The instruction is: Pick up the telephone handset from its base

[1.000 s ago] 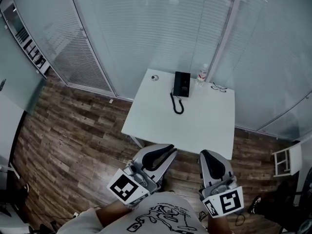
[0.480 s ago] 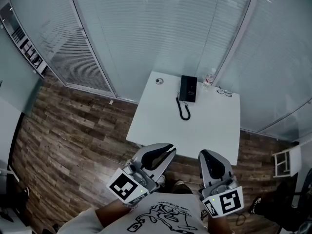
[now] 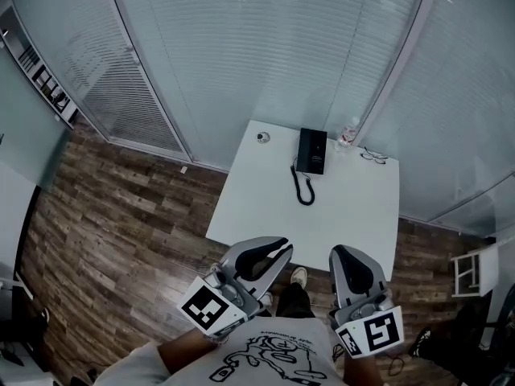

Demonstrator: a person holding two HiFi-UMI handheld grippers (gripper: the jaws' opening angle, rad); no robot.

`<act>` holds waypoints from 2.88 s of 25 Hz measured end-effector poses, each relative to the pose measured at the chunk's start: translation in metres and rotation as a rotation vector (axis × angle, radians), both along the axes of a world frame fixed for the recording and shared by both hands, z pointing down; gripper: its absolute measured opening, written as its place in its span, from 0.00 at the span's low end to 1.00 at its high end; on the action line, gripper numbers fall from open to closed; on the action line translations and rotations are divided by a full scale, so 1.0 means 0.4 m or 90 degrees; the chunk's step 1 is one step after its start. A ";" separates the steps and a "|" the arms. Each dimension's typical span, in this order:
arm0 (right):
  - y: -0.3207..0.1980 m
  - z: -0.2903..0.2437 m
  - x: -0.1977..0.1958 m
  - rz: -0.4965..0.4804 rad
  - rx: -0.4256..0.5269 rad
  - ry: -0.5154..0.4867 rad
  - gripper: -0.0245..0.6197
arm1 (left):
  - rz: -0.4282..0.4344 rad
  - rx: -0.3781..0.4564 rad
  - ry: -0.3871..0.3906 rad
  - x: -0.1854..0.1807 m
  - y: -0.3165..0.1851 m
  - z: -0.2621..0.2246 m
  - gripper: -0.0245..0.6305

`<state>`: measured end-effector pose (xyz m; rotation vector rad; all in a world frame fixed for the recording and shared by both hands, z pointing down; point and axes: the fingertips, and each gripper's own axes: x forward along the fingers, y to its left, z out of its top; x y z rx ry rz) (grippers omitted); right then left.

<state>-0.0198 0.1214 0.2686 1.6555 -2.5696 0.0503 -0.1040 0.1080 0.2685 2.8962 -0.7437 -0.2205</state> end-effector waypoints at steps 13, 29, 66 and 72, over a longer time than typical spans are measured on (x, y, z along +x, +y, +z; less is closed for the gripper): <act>-0.162 0.008 0.166 -0.007 0.006 -0.007 0.05 | -0.010 0.008 -0.006 0.160 -0.156 -0.002 0.09; -0.289 0.019 0.381 -0.031 0.018 -0.020 0.05 | -0.042 0.011 0.002 0.371 -0.273 -0.004 0.09; -0.463 0.026 0.257 -0.036 0.000 -0.019 0.05 | -0.047 -0.012 0.001 0.248 -0.452 0.009 0.09; -0.447 0.068 0.253 -0.031 -0.033 -0.023 0.05 | -0.038 -0.049 -0.018 0.245 -0.437 0.062 0.09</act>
